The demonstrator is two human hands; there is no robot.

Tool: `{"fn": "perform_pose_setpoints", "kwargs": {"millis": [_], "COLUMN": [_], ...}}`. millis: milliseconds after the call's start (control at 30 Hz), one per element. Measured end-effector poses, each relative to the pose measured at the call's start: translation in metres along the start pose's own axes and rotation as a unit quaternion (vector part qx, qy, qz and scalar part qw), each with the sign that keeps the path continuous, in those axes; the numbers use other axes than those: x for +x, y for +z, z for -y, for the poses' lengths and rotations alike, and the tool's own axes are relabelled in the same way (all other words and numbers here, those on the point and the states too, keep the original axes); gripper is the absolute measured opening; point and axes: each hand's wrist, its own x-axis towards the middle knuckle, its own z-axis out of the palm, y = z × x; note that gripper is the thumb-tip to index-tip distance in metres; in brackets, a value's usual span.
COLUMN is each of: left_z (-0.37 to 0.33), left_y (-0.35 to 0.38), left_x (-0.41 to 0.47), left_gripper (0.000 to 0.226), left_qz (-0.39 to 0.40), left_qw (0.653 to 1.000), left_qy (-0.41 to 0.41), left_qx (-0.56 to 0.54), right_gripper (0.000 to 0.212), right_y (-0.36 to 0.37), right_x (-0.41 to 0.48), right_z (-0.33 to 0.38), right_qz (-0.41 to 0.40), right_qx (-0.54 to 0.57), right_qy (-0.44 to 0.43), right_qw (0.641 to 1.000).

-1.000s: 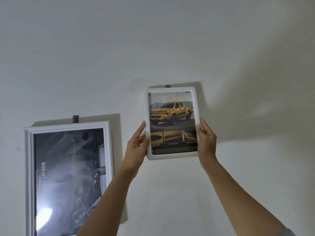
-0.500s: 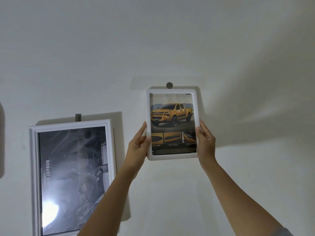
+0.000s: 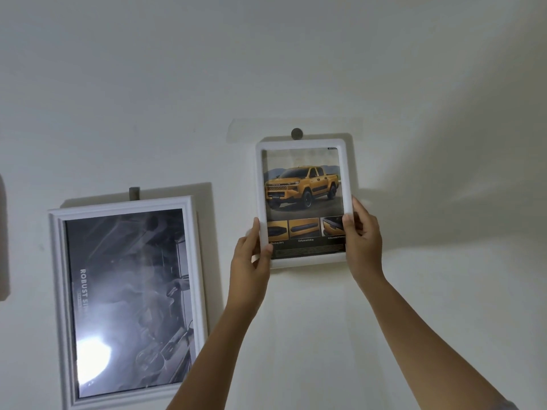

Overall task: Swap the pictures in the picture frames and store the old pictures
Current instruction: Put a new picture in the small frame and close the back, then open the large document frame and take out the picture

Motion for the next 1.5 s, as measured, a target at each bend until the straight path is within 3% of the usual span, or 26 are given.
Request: {"fn": "perform_pose_setpoints", "kwargs": {"millis": [267, 767, 1100, 1333, 1500], "left_z": [0.008, 0.010, -0.007, -0.034, -0.026], "left_y": [0.006, 0.002, -0.003, -0.049, -0.132], "left_x": [-0.006, -0.009, -0.011, -0.023, -0.045], "left_gripper": [0.040, 0.044, 0.042, 0.042, 0.047], "left_qz": [-0.101, -0.088, -0.063, -0.038, -0.071], "left_qw": [0.994, 0.994, 0.993, 0.974, 0.927], "left_qy": [0.028, 0.031, 0.013, 0.043, 0.107], "left_qx": [0.001, 0.063, 0.094, 0.219, 0.353], "right_gripper": [0.038, 0.034, 0.030, 0.030, 0.032], "right_y": [0.001, -0.009, -0.020, -0.011, 0.033], "right_x": [-0.006, -0.017, -0.020, -0.037, -0.091], "right_z": [-0.003, -0.010, 0.006, 0.053, 0.077], "right_qz": [-0.026, -0.006, -0.014, 0.006, 0.080], "right_qx": [-0.013, -0.012, -0.091, -0.148, -0.172], "right_qy": [0.001, 0.012, -0.027, -0.106, -0.141], "right_qw": [1.000, 1.000, 0.995, 0.983, 0.972]}}
